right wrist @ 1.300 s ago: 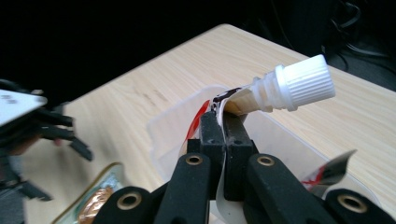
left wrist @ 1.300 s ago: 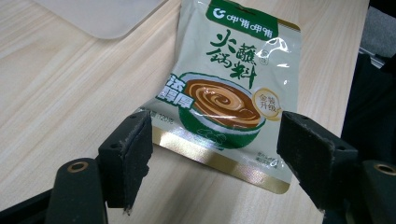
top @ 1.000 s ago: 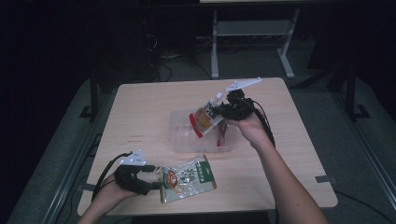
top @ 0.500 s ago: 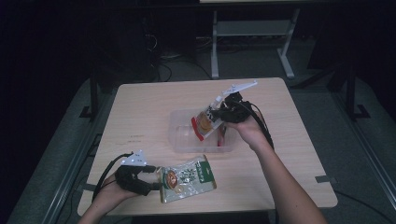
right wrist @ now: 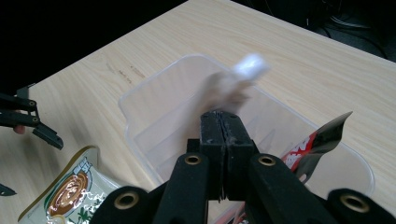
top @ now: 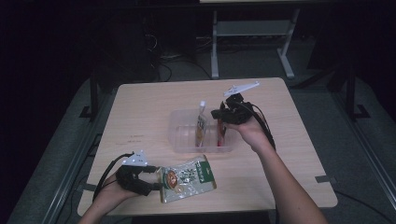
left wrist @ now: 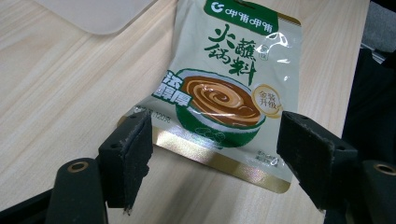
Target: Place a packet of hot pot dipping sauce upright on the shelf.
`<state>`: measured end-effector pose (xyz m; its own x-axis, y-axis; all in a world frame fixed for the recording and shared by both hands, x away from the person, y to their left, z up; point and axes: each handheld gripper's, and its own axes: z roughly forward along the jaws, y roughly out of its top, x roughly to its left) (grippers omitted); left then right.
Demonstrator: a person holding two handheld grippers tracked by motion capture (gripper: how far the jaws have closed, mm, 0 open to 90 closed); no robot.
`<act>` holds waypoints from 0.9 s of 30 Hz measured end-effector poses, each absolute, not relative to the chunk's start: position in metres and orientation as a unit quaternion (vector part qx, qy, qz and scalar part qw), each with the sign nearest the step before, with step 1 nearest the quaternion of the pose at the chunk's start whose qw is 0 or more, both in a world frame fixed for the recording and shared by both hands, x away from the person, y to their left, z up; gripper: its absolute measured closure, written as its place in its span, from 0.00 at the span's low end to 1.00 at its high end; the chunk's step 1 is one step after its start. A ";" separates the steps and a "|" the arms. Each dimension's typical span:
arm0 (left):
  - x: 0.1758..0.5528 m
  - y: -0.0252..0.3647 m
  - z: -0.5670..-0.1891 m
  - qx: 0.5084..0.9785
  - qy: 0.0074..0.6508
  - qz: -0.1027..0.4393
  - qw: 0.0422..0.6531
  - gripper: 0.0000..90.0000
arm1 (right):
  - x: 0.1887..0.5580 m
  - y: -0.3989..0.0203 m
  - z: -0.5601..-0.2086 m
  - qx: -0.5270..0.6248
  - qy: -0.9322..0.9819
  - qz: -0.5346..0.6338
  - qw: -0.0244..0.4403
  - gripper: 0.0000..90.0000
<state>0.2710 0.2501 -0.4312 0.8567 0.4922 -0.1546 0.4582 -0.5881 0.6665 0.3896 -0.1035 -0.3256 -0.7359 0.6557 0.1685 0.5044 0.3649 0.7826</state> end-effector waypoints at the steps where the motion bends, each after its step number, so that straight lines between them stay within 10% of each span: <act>1: 0.271 0.250 -0.431 0.891 0.267 0.023 0.367 0.30 | 0.390 -0.104 -0.326 0.353 0.822 0.439 0.086 0.98; 27: 0.270 0.250 -0.429 0.885 0.275 0.022 0.376 0.29 | 0.338 -0.127 -0.328 0.264 0.837 0.475 0.067 0.67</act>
<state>0.2704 0.2496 -0.4287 0.8481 0.5028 -0.1672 0.4693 -0.5661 0.6778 0.3375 -0.1266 -0.3277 -0.8517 0.5056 0.1378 0.3778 0.4101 0.8301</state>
